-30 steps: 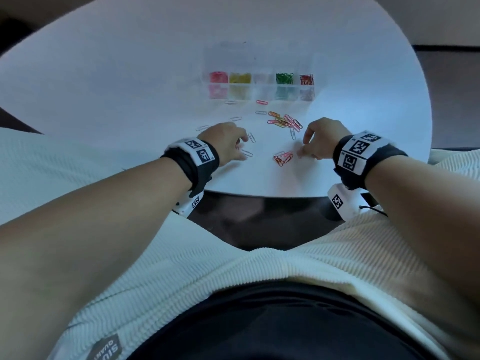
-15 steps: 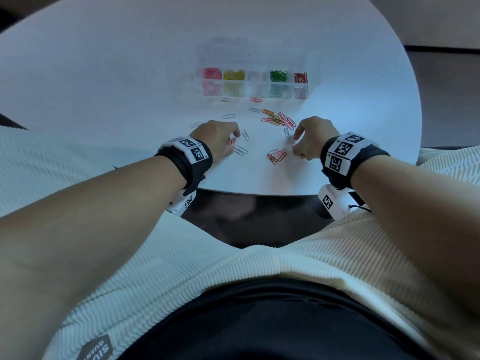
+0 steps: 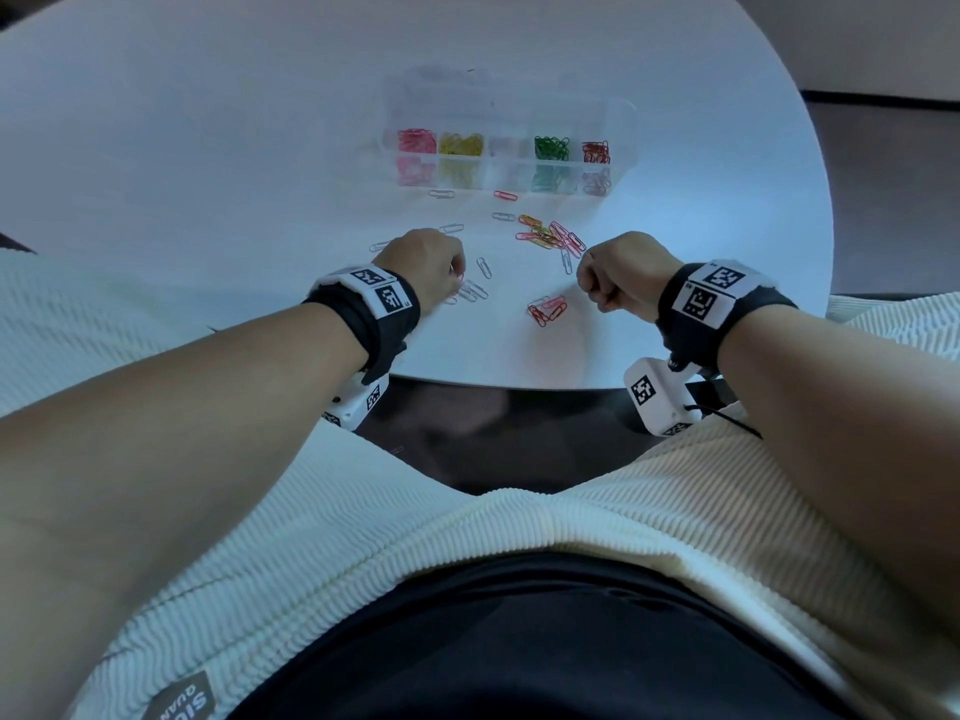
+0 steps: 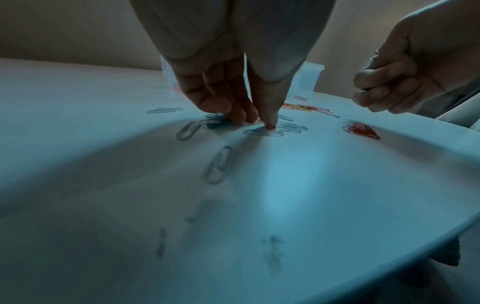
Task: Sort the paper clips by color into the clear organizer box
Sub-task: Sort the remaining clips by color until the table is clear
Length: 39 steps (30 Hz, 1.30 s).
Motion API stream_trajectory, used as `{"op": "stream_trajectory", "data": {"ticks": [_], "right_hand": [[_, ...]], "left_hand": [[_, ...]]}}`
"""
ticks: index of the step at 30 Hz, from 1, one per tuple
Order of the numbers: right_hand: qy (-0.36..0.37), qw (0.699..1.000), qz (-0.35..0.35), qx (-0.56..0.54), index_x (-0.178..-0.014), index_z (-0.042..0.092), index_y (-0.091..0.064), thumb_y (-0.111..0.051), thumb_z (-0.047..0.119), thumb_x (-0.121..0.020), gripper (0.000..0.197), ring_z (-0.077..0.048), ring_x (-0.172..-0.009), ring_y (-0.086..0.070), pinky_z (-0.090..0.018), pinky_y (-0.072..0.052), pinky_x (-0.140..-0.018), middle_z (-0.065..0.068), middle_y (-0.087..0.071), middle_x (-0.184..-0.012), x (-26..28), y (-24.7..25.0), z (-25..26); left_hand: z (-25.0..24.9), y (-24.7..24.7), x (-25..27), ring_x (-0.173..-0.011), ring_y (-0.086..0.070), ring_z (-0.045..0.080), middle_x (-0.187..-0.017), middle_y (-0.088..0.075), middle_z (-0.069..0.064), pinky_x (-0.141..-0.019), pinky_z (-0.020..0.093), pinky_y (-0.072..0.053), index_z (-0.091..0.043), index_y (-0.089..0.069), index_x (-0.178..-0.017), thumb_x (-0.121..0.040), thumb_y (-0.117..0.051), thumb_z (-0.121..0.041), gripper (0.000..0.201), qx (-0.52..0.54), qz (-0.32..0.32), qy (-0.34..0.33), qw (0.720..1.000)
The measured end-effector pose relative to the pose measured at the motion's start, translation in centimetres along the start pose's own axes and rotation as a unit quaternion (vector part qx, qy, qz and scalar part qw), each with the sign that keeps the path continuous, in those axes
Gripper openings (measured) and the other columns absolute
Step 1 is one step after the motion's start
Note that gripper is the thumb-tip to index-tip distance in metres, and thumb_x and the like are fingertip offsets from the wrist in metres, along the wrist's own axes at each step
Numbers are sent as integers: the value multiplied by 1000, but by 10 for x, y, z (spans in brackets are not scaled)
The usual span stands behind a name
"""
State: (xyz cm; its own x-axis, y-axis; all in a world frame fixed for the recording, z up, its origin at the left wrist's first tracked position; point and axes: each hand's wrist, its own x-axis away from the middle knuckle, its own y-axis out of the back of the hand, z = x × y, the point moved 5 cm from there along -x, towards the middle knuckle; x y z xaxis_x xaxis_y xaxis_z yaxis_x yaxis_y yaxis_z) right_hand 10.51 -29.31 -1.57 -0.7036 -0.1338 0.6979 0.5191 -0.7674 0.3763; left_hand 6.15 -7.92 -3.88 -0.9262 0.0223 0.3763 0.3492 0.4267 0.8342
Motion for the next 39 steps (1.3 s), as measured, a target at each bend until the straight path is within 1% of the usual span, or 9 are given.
{"op": "stream_trajectory", "data": {"ticks": [4, 6, 8, 16, 22, 28, 32, 36, 39], "right_hand": [[86, 968, 3, 235, -76, 13, -65, -52, 8, -84, 16, -14, -59, -47, -22, -37, -52, 1, -55, -69, -5, -10, 7], [121, 939, -9, 322, -85, 20, -68, -67, 21, -85, 2, -6, -64, -49, -21, -38, -53, 10, -52, -72, -5, -14, 10], [142, 921, -16, 362, -87, 23, -69, -76, 30, -82, 12, -4, -63, -48, -20, -37, -52, 11, -49, -71, -7, -17, 11], [126, 914, -42, 383, -86, 17, -75, -75, 24, -82, 9, -11, -64, -56, -18, -36, -48, 3, -62, -74, -12, -18, 7], [115, 942, -60, 310, -88, 15, -74, -72, 27, -86, 12, -1, -63, -48, -18, -34, -49, 9, -58, -73, -15, 1, 6], [97, 954, -73, 273, -91, 12, -72, -70, 25, -86, 15, -5, -62, -49, -21, -36, -51, 8, -56, -71, -18, 7, 2], [79, 970, -70, 217, -90, 13, -63, -59, 24, -90, 12, -11, -60, -48, -25, -36, -53, 4, -54, -70, -15, 5, 5], [41, 997, -61, 13, -72, 16, -44, -43, 15, -87, 15, -17, -50, -31, -26, -28, -50, 0, -40, -61, -13, 11, 8], [21, 985, -61, -159, -65, 22, -22, -36, 10, -81, 24, -16, -51, -12, -25, -15, -48, 4, -22, -52, -12, 20, 7]], "left_hand": [[3, 1, 0, -99, -59, 26, -108, -67, 5, -77, 29, -42, -15, -67, -104, -95, -52, -20, 18, 24, -6, 16, 1000], [3, 4, 1, -100, -60, 27, -109, -68, 6, -81, 31, -45, -15, -67, -106, -95, -47, -20, 23, 46, -12, 32, 998], [3, 5, 2, -100, -60, 25, -111, -67, 5, -83, 31, -47, -17, -66, -110, -91, -49, -19, 25, 63, -6, 42, 997], [-2, 1, 3, -104, -57, 25, -111, -64, 6, -84, 30, -44, -17, -62, -118, -83, -59, -12, 35, 22, 20, 3, 1000], [-5, 1, 1, -101, -56, 26, -109, -63, 8, -79, 30, -41, -12, -65, -109, -86, -57, -12, 24, -3, 5, -5, 1000], [-7, -6, 1, -105, -53, 28, -117, -53, 9, -83, 29, -40, -18, -60, -122, -86, -59, -21, 37, 17, 15, -37, 999], [-10, -6, -3, -101, -54, 29, -112, -54, 11, -82, 29, -39, -12, -63, -116, -93, -51, -27, 29, 27, -8, -36, 999], [-13, 0, -10, -102, -56, 28, -108, -63, 11, -81, 32, -42, -10, -65, -106, -89, -57, -21, 22, -20, -11, -18, 1000], [-19, 0, -12, -100, -59, 31, -107, -66, 13, -82, 34, -46, -9, -67, -104, -88, -55, -8, 20, -46, 6, -13, 999]]}}
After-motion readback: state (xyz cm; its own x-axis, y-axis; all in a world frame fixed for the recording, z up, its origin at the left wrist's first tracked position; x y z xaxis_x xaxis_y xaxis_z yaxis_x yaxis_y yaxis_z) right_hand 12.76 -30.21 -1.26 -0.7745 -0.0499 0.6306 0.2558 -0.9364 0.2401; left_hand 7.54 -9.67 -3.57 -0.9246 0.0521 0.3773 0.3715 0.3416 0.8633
